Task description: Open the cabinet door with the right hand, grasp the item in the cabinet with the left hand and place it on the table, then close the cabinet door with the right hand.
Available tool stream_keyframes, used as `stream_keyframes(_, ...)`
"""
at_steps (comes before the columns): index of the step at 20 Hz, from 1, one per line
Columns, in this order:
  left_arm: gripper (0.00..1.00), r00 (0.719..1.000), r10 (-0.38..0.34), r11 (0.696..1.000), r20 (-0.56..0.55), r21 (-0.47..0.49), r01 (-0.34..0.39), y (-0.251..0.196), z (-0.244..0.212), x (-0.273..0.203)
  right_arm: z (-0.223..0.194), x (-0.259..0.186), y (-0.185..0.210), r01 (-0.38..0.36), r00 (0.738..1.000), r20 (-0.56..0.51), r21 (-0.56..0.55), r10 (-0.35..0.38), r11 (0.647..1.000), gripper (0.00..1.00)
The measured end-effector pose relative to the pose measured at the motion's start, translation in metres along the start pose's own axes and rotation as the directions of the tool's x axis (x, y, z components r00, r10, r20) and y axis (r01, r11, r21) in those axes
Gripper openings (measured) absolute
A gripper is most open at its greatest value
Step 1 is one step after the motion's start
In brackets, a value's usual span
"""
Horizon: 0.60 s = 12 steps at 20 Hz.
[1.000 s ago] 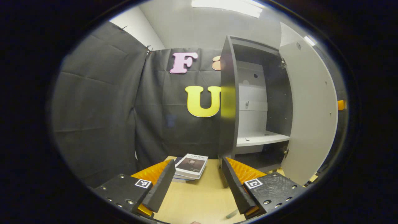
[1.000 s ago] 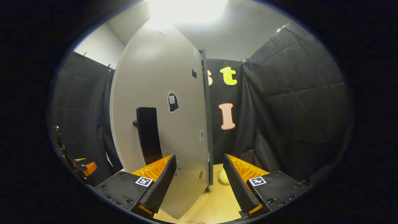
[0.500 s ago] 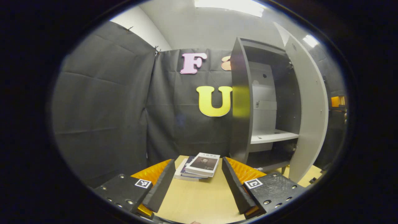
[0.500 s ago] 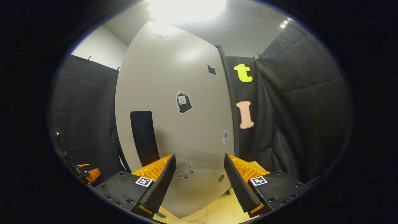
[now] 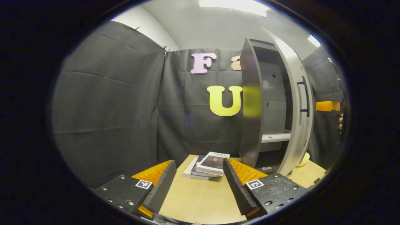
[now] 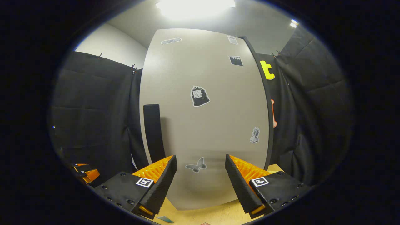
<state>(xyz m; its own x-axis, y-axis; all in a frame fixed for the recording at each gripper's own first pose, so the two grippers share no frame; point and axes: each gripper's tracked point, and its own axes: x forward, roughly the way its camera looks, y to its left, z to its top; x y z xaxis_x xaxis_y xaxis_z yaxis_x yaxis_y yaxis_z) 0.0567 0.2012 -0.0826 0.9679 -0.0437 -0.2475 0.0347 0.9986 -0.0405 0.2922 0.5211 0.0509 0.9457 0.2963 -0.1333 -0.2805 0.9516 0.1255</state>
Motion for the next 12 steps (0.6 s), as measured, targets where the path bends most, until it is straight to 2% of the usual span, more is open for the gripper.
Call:
stream_keyframes(3, 0.90, 1.000, 0.006, 1.000, 0.002, 0.005, -0.006, -0.009, 0.003, 0.002, -0.004, 0.002, -0.003, -0.021, 1.000, 0.002, -0.003, 0.021, 1.000, 0.98)
stream_keyframes(7, 0.93, 1.000, 0.015, 1.000, 0.015, 0.022, -0.016, -0.034, 0.013, 0.007, -0.002, -0.003, -0.016, -0.033, 0.999, -0.001, 0.003, 0.033, 0.999, 0.98)
stream_keyframes(11, 0.90, 0.999, -0.004, 0.999, 0.041, 0.033, 0.003, -0.073, 0.031, 0.012, 0.009, -0.015, -0.050, -0.005, 1.000, 0.019, -0.002, 0.005, 1.000, 0.98)
stream_keyframes(12, 0.93, 0.999, -0.011, 0.999, 0.048, 0.037, 0.009, -0.084, 0.036, 0.013, 0.011, -0.019, -0.060, 0.003, 1.000, 0.027, -0.003, -0.003, 1.000, 0.98)
